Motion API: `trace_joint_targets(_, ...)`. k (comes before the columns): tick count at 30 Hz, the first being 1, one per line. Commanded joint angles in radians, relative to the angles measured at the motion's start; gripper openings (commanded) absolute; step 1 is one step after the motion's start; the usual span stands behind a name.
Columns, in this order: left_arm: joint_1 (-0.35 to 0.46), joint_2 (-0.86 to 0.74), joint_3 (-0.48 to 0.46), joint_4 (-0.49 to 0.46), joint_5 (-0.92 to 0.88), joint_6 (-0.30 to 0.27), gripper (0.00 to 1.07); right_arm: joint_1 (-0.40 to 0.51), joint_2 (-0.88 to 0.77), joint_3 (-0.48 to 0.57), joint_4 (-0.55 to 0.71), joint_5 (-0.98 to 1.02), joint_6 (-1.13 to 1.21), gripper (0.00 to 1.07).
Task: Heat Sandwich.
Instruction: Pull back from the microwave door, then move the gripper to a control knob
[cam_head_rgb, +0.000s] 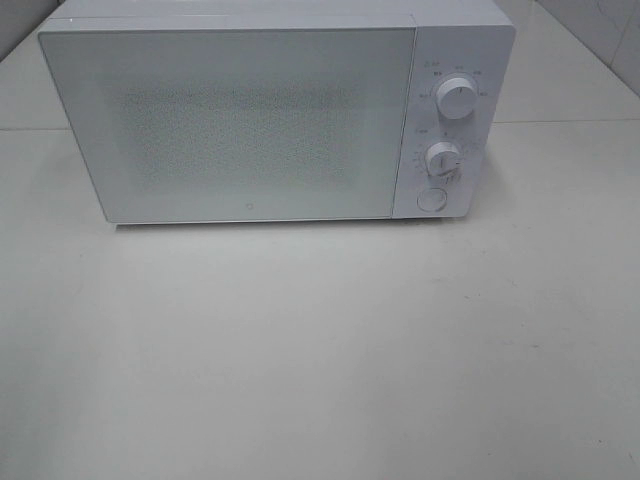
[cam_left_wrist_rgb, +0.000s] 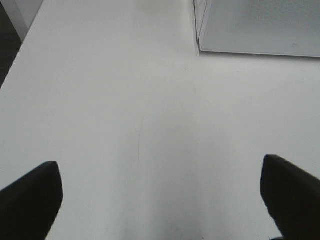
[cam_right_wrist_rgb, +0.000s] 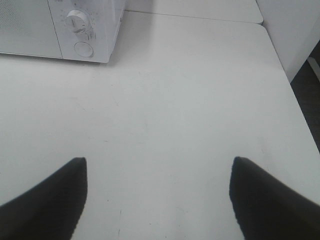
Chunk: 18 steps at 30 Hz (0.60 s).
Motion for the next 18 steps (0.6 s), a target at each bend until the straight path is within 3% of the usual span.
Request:
trace_joint_targets(1, 0.003, -0.070, 0.002, 0.003, 0.000, 0.003, 1.03, -0.008, -0.025, 0.002, 0.002, -0.009, -0.015, 0.76)
trace_joint_targets(6, 0.003, -0.169, 0.002, 0.003, 0.000, 0.003, 1.03, -0.008, -0.025, 0.002, 0.002, -0.009, -0.015, 0.76)
trace_joint_targets(18, 0.003, -0.165, 0.002, 0.004, -0.001, 0.002, 1.03, -0.008, -0.025, 0.002, 0.002, -0.009, -0.015, 0.76)
